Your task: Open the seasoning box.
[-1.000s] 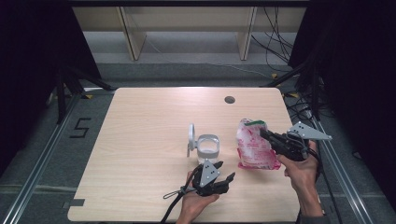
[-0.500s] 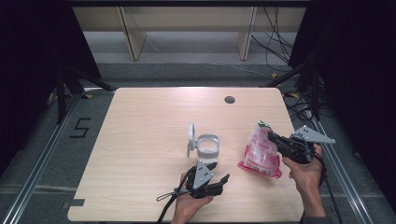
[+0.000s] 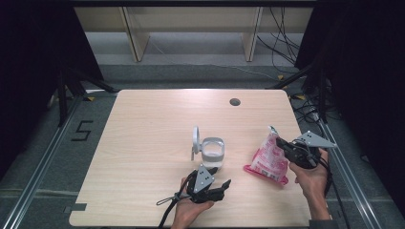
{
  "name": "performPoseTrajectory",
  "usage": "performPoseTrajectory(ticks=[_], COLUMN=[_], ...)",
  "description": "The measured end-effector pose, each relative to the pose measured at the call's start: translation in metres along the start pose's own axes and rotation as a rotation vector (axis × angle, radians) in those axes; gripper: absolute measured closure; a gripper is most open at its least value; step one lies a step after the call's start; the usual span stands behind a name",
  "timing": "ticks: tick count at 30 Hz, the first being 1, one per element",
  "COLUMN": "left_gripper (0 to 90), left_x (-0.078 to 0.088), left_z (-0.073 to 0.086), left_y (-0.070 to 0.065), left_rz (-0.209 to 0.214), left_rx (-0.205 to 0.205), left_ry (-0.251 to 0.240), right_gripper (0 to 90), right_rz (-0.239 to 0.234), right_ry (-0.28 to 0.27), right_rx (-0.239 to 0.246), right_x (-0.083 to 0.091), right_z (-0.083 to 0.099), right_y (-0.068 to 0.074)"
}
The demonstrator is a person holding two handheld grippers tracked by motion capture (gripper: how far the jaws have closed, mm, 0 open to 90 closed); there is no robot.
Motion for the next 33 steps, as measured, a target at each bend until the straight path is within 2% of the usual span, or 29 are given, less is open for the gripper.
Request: performPoseTrajectory(ticks=[2, 3, 4, 9, 10, 14, 16, 17, 19, 20, 21, 22, 24, 25, 28, 29, 30, 31, 32, 33], left_gripper=[36.9, 36.8, 36.5, 33.5, 33.3, 31.8, 31.4, 31.3, 31.6, 31.5, 31.4, 31.3, 31.1, 31.1, 31.1, 31.6, 31.9, 31.8, 31.7, 31.6], left_x=[0.000, 0.001, 0.002, 0.002, 0.002, 0.003, 0.004, 0.004, 0.003, 0.004, 0.005, 0.004, 0.006, 0.006, 0.006, 0.005, 0.004, 0.004, 0.005, 0.005], left_z=[0.000, -0.001, -0.001, 0.000, -0.001, -0.001, -0.001, -0.001, -0.001, -0.001, -0.001, -0.001, -0.001, -0.001, -0.001, 0.000, 0.000, 0.000, 0.000, 0.000], left_y=[0.001, 0.002, 0.002, 0.003, 0.003, 0.005, 0.005, 0.006, 0.006, 0.006, 0.006, 0.006, 0.008, 0.009, 0.009, 0.009, 0.009, 0.009, 0.009, 0.009], left_rz=[0.002, 0.001, -0.008, -0.014, -0.009, -0.007, -0.023, -0.017, -0.013, -0.016, -0.016, -0.017, -0.025, -0.022, -0.021, -0.020, -0.013, -0.008, -0.009, -0.013], left_rx=[0.013, 0.007, 0.008, 0.010, 0.013, 0.018, 0.022, 0.011, 0.002, 0.001, 0.002, 0.011, 0.002, 0.002, -0.002, -0.005, -0.001, 0.002, 0.001, -0.003], left_ry=[-0.017, -0.010, -0.010, 0.003, 0.002, 0.004, 0.007, 0.008, 0.018, 0.014, 0.014, 0.007, 0.020, 0.018, 0.018, 0.019, 0.017, 0.017, 0.017, 0.020], right_gripper=[90.0, 90.0, 90.0, 90.0, 89.9, 89.7, 89.1, 88.8, 88.1, 87.7, 87.0, 84.8, 81.3, 79.3, 75.0, 74.5, 73.5, 71.8, 69.3, 63.6], right_rz=[0.008, 0.011, 0.016, 0.017, 0.018, 0.016, 0.025, 0.030, 0.029, 0.037, 0.035, 0.043, 0.060, 0.061, 0.078, 0.077, 0.078, 0.087, 0.087, 0.090], right_ry=[0.022, 0.024, 0.019, 0.073, 0.061, 0.058, 0.067, 0.085, 0.084, 0.085, 0.069, 0.073, 0.065, 0.075, 0.088, 0.095, 0.079, 0.087, 0.088, 0.092], right_rx=[-0.037, -0.035, -0.011, -0.050, -0.023, -0.024, -0.046, -0.056, -0.052, -0.067, -0.038, -0.070, -0.066, -0.078, -0.058, -0.078, -0.052, -0.076, -0.078, -0.098], right_x=[0.001, 0.001, -0.001, -0.009, -0.010, -0.010, -0.011, -0.010, -0.011, -0.011, -0.012, -0.011, -0.011, -0.010, -0.012, -0.012, -0.013, -0.013, -0.013, -0.012], right_z=[0.002, 0.003, 0.004, 0.015, 0.016, 0.017, 0.018, 0.019, 0.020, 0.021, 0.022, 0.022, 0.024, 0.024, 0.027, 0.028, 0.029, 0.029, 0.029, 0.029], right_y=[0.002, 0.001, -0.001, -0.003, -0.006, -0.007, -0.004, -0.004, -0.005, -0.006, -0.010, -0.008, -0.010, -0.009, -0.011, -0.010, -0.013, -0.011, -0.011, -0.011])
Point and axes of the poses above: each handheld gripper's, and its own axes: x roughly backward along the jaws, z roughly out of its underside, y roughly to its left, the point moved 2 cm from there along -x, roughly forward along the jaws, and after that the axes turned 5 degrees about x, right-handed, at the moved point
